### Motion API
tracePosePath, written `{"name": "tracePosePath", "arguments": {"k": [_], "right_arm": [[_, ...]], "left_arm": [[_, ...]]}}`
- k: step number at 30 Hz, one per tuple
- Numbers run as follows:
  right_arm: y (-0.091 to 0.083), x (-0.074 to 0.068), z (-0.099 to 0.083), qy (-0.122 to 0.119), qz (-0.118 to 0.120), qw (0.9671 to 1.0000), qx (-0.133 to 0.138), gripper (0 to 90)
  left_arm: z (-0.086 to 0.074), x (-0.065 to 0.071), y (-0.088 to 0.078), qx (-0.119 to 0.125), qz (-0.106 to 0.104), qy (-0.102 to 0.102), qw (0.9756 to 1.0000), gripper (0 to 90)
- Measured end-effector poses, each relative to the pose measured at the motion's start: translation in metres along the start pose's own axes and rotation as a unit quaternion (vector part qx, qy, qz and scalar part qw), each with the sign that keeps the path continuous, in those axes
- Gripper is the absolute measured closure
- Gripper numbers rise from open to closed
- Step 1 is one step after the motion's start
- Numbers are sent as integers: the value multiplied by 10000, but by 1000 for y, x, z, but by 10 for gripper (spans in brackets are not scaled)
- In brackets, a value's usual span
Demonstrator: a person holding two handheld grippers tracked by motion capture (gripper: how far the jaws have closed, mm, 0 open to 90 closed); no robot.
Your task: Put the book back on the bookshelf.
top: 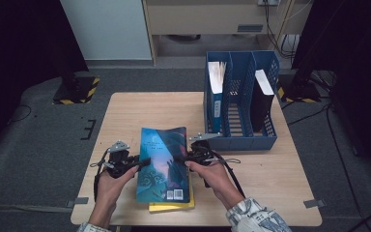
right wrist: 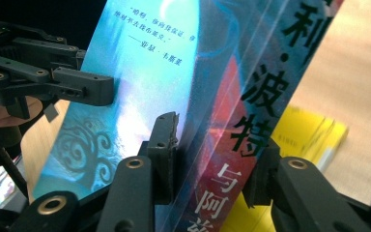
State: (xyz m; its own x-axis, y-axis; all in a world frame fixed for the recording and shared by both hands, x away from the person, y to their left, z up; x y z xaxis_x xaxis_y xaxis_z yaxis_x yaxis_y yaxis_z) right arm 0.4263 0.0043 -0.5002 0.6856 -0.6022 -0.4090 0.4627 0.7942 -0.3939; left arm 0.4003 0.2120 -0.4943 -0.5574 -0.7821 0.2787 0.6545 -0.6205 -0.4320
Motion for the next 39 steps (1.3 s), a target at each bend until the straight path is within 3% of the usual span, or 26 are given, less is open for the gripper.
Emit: {"name": "tracePosePath", "arguments": {"k": [13, 23, 33, 39], "right_arm": [[7, 3, 41, -609, -206, 9978, 185, 671], [9, 9, 60, -800, -299, 9956, 389, 691], [8, 11, 68, -914, -443, 9937, 481, 702], [9, 13, 76, -1004, -511, 9919, 592, 713]], "left_arm": [[36, -18, 10, 23, -8, 263, 9997, 662], [59, -23, 17, -12, 39, 536, 9986, 686], [69, -25, 21, 28, 33, 572, 9984, 699], [78, -27, 24, 55, 96, 700, 9975, 706]]}}
Point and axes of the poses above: each handheld gripper's, and its own axes: y roughly forward along the jaws, z roughly out of its top, x roughly to its right, the point moved 6 cm from there along y, roughly forward along the jaws, and after that the axes turned 11 degrees about x, right-handed, at the moved point
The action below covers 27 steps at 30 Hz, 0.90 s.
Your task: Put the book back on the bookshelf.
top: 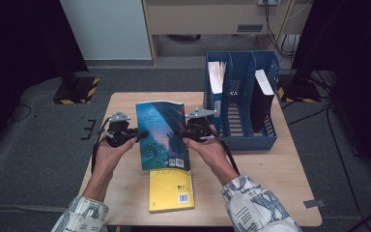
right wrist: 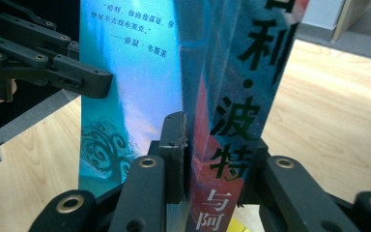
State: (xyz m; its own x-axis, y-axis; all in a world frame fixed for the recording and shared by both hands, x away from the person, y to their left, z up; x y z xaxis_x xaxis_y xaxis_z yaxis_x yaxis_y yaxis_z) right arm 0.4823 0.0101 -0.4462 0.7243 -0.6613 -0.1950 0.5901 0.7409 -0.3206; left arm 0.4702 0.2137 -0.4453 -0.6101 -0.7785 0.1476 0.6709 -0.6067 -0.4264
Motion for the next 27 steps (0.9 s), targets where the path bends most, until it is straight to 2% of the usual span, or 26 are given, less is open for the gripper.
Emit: {"name": "tracePosePath", "arguments": {"k": [3, 8, 15, 16, 19, 22, 27], "right_arm": [[1, 4, 3, -31, -92, 9999, 98, 719], [1, 8, 4, -58, -162, 9997, 196, 719], [-7, -2, 1, -343, -190, 9988, 309, 695], [-9, -3, 0, -365, -192, 9987, 297, 694], [-16, -8, -2, -434, -150, 9986, 252, 700], [-24, -13, -6, -407, -58, 9987, 298, 698], [-33, -22, -11, -506, 38, 9984, 235, 690]], "left_arm": [[5, -1, 5, 71, 69, 180, 9998, 706], [7, 0, 7, 93, 60, 275, 9996, 706], [3, 6, -2, 183, 85, 334, 9992, 703], [3, 7, -2, 215, 92, 278, 9993, 702], [1, 12, -6, 281, 87, 318, 9991, 698], [-2, 16, -11, 374, 56, 248, 9990, 680], [-5, 22, -16, 462, 57, 349, 9983, 663]]}}
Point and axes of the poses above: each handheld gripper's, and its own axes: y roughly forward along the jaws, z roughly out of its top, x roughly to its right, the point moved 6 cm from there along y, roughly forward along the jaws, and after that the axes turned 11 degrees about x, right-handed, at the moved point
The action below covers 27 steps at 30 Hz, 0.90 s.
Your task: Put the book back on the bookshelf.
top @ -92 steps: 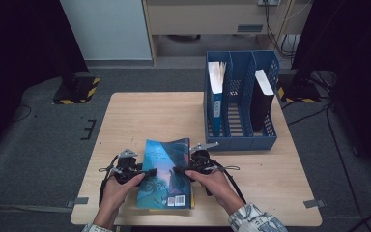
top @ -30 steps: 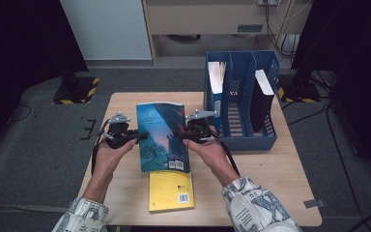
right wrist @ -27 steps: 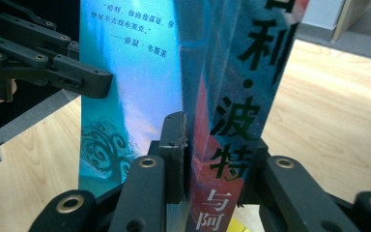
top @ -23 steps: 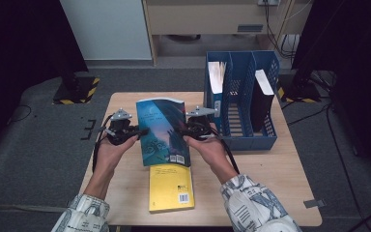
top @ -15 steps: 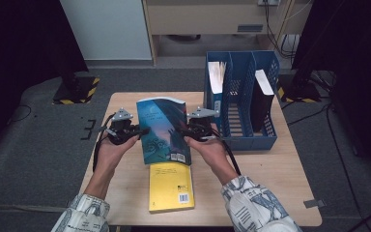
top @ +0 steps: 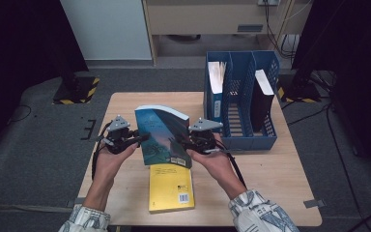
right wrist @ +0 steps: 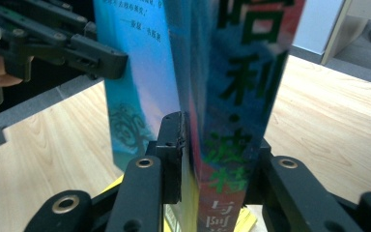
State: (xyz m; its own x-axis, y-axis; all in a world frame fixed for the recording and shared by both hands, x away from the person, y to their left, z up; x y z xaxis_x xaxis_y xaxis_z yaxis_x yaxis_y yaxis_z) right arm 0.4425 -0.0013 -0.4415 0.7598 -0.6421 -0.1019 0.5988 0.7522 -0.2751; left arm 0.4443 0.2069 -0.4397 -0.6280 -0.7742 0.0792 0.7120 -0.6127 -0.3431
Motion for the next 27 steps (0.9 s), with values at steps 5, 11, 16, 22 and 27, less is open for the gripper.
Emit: {"name": "tracePosePath", "arguments": {"k": [5, 11, 16, 22, 27], "right_arm": [[-3, -5, 0, -58, 66, 9999, -90, 693], [-7, -10, 1, -80, 136, 9998, -100, 688], [-7, -10, 2, -89, 156, 9998, -93, 673], [-7, -12, 4, -94, 245, 9996, -113, 617], [-6, -13, 6, -67, 313, 9995, -83, 567]], "left_arm": [[-1, 1, -1, 8, -38, -1, 10000, 641], [1, 2, 0, -26, -77, 65, 9999, 610], [1, 2, 0, -33, -44, 71, 10000, 595], [2, 2, 2, 6, -49, 19, 10000, 585], [2, 3, 2, 5, -37, 25, 10000, 579]]}}
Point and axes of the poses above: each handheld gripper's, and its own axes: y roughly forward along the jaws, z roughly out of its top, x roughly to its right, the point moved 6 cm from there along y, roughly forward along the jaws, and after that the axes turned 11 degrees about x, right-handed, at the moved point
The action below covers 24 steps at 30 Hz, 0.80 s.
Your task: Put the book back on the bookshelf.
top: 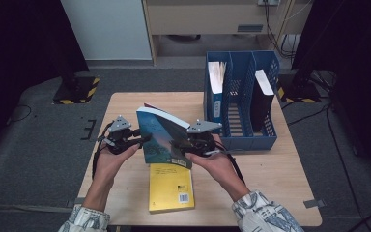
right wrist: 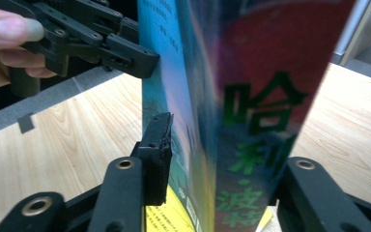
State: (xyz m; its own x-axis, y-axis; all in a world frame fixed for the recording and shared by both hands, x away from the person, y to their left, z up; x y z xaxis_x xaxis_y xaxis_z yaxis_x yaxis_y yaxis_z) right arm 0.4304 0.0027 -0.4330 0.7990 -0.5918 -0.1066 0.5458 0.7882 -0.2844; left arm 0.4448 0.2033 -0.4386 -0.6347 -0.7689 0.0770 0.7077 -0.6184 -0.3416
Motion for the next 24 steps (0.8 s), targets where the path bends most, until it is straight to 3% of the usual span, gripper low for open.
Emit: {"name": "tracePosePath", "arguments": {"k": [13, 24], "right_arm": [[3, -1, 19, -12, 296, 9991, 313, 554], [6, -2, 40, -62, 414, 9976, 554, 612]], "left_arm": [[0, 2, 1, 25, 45, -31, 10000, 554], [0, 4, 0, 50, 25, -50, 10000, 543]]}}
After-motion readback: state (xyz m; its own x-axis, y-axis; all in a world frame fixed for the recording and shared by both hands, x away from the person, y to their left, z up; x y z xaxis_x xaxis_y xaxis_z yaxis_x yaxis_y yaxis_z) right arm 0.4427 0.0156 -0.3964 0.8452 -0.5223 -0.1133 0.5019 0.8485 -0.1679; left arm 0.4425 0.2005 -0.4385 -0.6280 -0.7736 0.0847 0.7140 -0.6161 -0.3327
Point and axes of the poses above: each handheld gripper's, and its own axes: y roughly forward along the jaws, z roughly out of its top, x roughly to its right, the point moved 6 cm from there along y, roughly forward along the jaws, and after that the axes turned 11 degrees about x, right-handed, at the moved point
